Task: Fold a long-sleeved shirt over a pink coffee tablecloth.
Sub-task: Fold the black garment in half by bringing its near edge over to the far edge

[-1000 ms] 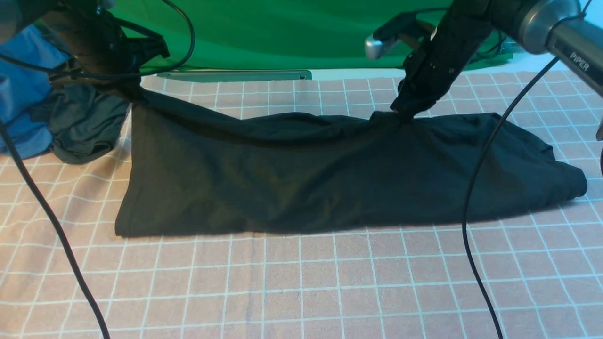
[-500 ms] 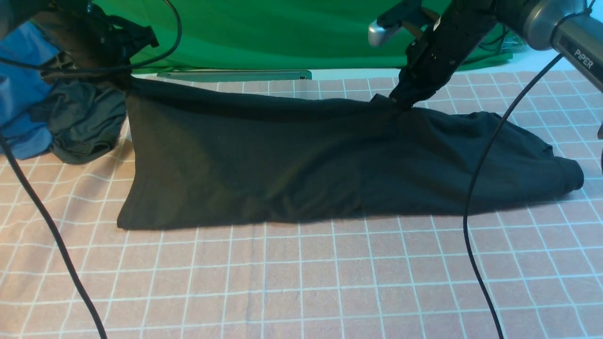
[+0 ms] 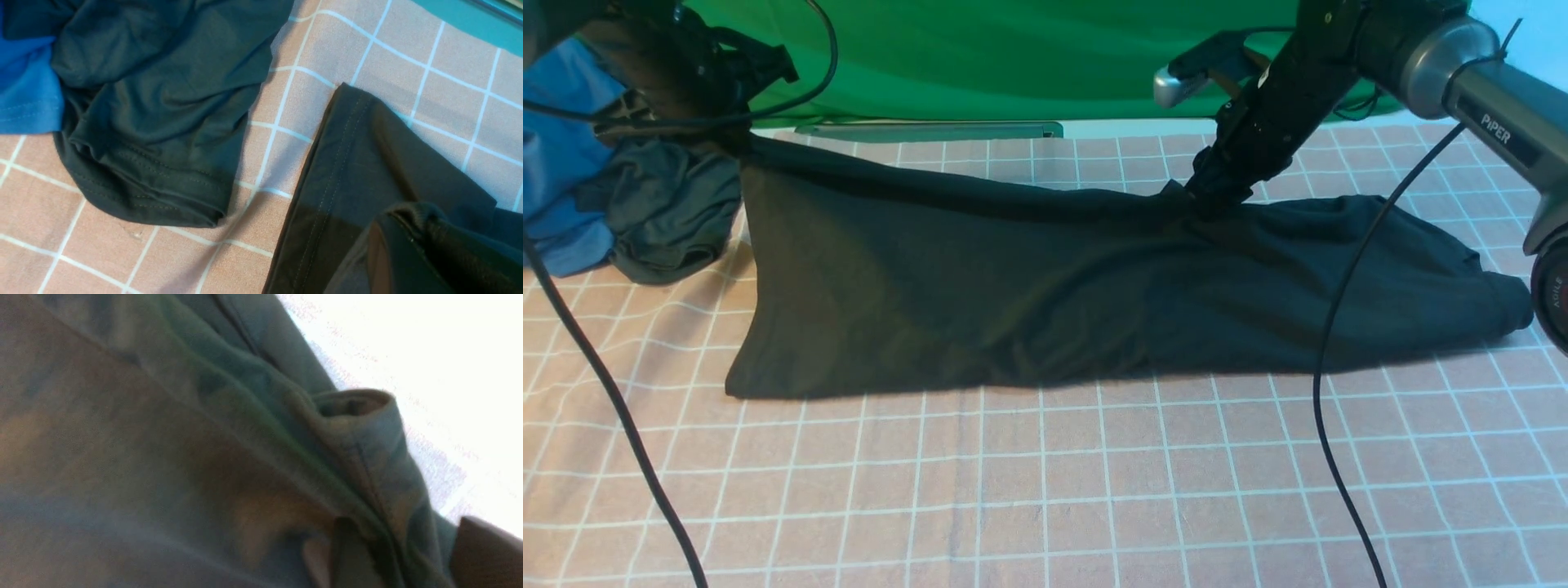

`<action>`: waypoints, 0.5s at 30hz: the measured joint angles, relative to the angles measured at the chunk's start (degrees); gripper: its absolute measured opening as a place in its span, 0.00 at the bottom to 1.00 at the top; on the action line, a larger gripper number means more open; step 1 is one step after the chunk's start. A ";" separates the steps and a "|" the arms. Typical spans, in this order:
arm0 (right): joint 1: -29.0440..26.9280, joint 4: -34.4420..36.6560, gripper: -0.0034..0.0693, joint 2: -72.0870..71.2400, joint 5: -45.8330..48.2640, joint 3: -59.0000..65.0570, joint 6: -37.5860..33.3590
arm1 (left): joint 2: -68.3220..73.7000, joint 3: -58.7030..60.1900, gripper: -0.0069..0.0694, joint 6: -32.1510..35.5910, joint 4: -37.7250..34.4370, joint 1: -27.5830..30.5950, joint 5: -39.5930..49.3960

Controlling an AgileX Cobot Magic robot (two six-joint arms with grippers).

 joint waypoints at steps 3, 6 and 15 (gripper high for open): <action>0.00 -0.51 0.63 -0.64 2.68 0.00 -0.27 | 0.00 0.00 0.13 0.06 0.00 0.06 0.14; 0.00 -1.58 0.63 -0.70 4.75 -0.04 -1.42 | 0.00 0.00 0.13 0.12 0.00 0.06 0.20; 0.00 -5.24 0.42 1.08 5.05 -0.04 -1.53 | 0.00 0.00 0.13 0.53 -0.19 0.06 0.25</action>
